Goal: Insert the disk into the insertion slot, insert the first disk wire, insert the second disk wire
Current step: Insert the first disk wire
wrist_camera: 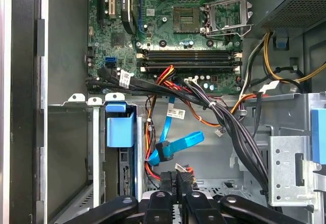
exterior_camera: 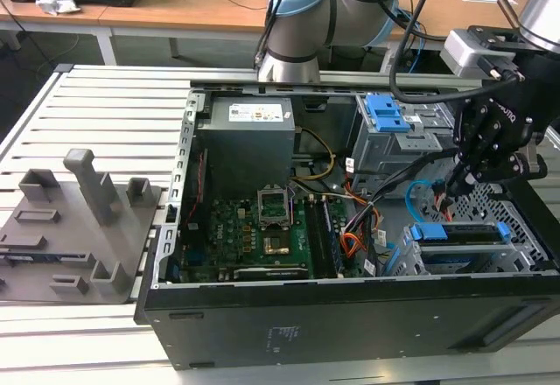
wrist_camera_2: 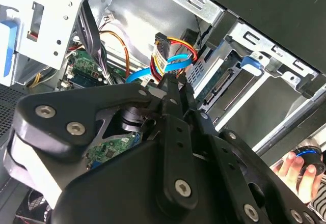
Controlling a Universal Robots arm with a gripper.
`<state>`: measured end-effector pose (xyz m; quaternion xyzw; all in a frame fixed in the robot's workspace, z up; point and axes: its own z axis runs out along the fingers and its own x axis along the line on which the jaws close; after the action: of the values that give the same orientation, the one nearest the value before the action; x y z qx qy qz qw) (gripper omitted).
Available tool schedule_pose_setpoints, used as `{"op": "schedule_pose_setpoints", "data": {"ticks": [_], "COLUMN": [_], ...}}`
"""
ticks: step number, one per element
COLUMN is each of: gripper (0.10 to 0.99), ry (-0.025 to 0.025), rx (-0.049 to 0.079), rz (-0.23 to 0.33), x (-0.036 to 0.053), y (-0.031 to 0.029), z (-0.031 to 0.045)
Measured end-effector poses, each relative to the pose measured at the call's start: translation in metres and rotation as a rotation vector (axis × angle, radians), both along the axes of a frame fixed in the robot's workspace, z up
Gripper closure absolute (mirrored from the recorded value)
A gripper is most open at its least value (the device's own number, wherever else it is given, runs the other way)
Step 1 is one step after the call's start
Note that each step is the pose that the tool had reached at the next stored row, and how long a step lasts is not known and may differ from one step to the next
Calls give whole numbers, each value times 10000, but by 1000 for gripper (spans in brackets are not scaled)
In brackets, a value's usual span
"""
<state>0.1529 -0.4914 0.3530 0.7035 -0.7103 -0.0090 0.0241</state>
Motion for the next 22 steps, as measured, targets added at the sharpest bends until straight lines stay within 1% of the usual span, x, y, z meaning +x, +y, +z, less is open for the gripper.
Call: {"op": "schedule_pose_setpoints", "data": {"ticks": [4, 6, 10, 13, 15, 17, 19, 22], "gripper": [918, 918, 918, 918, 918, 918, 918, 918], "ry": [0, 0, 0, 0, 0, 3, 4, 5], "rx": [1, 1, -9, -19, -18, -19, -16, -18], "rz": [0, -1, 0, 0, 0, 0, 0, 0], "x": [0, 0, 0, 0, 5, 49, 75, 109], "y": [-1, -28, -146, -307, -350, -377, -393, -396], "z": [-1, -2, -1, -2, -6, -23, -48, -72]}}
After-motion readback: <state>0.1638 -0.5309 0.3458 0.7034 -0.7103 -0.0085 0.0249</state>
